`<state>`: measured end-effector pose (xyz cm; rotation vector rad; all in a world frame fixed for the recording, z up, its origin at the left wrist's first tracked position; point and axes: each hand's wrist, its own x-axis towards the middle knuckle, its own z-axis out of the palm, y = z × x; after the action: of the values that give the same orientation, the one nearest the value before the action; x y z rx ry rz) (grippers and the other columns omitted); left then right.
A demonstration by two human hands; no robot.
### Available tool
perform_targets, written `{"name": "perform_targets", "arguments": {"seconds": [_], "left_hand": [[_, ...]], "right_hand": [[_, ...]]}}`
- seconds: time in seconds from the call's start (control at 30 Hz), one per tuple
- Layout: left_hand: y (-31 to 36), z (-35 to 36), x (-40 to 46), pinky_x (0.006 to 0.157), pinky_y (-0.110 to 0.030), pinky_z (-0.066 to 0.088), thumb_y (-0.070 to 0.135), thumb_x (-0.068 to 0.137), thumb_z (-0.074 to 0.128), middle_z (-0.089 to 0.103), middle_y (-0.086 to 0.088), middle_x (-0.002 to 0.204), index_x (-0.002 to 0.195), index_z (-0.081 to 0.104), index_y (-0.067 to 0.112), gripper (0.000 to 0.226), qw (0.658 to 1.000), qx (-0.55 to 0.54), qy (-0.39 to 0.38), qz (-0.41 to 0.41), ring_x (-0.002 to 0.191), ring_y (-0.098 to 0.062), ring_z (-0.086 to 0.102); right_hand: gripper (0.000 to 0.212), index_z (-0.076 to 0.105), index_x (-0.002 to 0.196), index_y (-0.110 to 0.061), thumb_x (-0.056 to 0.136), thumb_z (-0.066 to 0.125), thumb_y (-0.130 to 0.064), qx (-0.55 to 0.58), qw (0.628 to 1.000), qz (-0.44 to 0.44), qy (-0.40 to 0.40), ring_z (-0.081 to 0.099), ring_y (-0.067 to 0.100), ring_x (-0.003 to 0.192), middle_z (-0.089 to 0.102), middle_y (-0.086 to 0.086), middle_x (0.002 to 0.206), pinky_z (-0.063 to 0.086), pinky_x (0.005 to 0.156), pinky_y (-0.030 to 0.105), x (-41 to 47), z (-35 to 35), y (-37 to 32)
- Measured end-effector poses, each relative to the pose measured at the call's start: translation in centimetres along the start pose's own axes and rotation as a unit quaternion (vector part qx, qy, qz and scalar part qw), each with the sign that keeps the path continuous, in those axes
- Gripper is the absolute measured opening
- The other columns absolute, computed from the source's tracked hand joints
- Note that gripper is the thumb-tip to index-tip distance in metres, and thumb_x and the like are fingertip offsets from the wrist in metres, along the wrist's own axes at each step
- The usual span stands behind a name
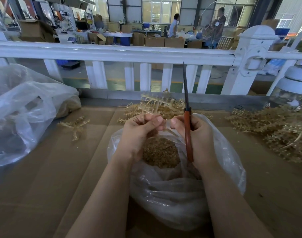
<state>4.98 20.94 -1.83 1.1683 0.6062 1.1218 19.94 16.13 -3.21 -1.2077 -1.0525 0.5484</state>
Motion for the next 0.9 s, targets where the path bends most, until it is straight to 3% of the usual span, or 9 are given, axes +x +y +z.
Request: {"name": "perform_targets", "arguments": {"seconds": [0.13, 0.2, 0.27, 0.37, 0.57, 0.73, 0.9], "left_hand": [[0.2, -0.1, 0.2, 0.066, -0.020, 0.048, 0.019, 0.078, 0.073, 0.068, -0.001, 0.070, 0.068, 0.070, 0.021, 0.010, 0.998, -0.019, 0.051, 0.031, 0.068, -0.010, 0.062], [0.2, -0.2, 0.3, 0.065, -0.019, 0.047, 0.015, 0.085, 0.069, 0.067, 0.001, 0.071, 0.074, 0.067, 0.019, 0.012, 0.997, -0.012, 0.065, 0.047, 0.069, -0.008, 0.061], [0.3, -0.5, 0.4, 0.065, -0.019, 0.047, 0.010, 0.090, 0.065, 0.066, 0.001, 0.071, 0.079, 0.066, 0.016, 0.013, 0.995, -0.009, 0.078, 0.060, 0.069, -0.008, 0.060], [0.4, -1.0, 0.5, 0.063, -0.021, 0.046, 0.007, 0.092, 0.062, 0.062, -0.003, 0.075, 0.080, 0.064, 0.015, 0.015, 0.992, -0.009, 0.093, 0.083, 0.068, -0.011, 0.056], [0.4, -1.4, 0.7, 0.061, -0.021, 0.043, 0.005, 0.094, 0.057, 0.059, -0.002, 0.071, 0.079, 0.056, 0.014, 0.017, 0.989, -0.028, 0.095, 0.108, 0.063, -0.009, 0.053], [0.2, -1.5, 0.9, 0.060, -0.021, 0.041, 0.001, 0.096, 0.054, 0.059, -0.004, 0.072, 0.079, 0.053, 0.013, 0.021, 0.989, 0.001, 0.085, 0.122, 0.063, -0.010, 0.051], [0.0, -1.7, 1.0, 0.062, -0.020, 0.043, 0.000, 0.096, 0.054, 0.060, 0.000, 0.071, 0.079, 0.055, 0.012, 0.021, 0.989, 0.020, 0.066, 0.129, 0.065, -0.009, 0.054]], "right_hand": [[0.047, 0.070, 0.080, -0.024, 0.067, 0.075, -0.068, -0.086, 0.996, -0.038, 0.004, 0.067, 0.012, 0.072, 0.070, -0.001, 0.076, 0.058, 0.067, 0.029, -0.1, -0.2, 0.3], [0.042, 0.067, 0.083, -0.029, 0.071, 0.073, -0.069, -0.125, 0.991, -0.048, -0.024, 0.066, 0.008, 0.073, 0.068, -0.010, 0.076, 0.057, 0.069, 0.032, -0.3, -0.2, 0.7], [0.044, 0.063, 0.087, -0.035, 0.070, 0.066, -0.075, -0.176, 0.981, -0.060, -0.045, 0.064, 0.003, 0.076, 0.066, -0.021, 0.079, 0.051, 0.069, 0.025, -0.3, -0.2, 0.9], [0.063, 0.060, 0.094, -0.038, 0.064, 0.051, -0.093, -0.283, 0.953, -0.085, -0.065, 0.062, -0.004, 0.081, 0.066, -0.024, 0.084, 0.046, 0.067, 0.015, -0.4, -0.2, 0.9], [0.059, 0.060, 0.099, -0.033, 0.071, 0.055, -0.084, -0.383, 0.912, -0.133, -0.067, 0.055, -0.005, 0.075, 0.062, -0.023, 0.087, 0.039, 0.062, 0.008, -0.5, 0.0, 1.1], [0.068, 0.061, 0.097, -0.032, 0.067, 0.044, -0.090, -0.387, 0.910, -0.138, -0.062, 0.053, -0.005, 0.073, 0.059, -0.024, 0.084, 0.039, 0.061, 0.008, -0.6, 0.1, 0.8], [0.059, 0.054, 0.086, -0.035, 0.067, 0.044, -0.090, -0.395, 0.906, -0.143, -0.055, 0.051, -0.007, 0.066, 0.053, -0.026, 0.071, 0.042, 0.059, 0.013, -0.6, 0.2, 0.8]]}}
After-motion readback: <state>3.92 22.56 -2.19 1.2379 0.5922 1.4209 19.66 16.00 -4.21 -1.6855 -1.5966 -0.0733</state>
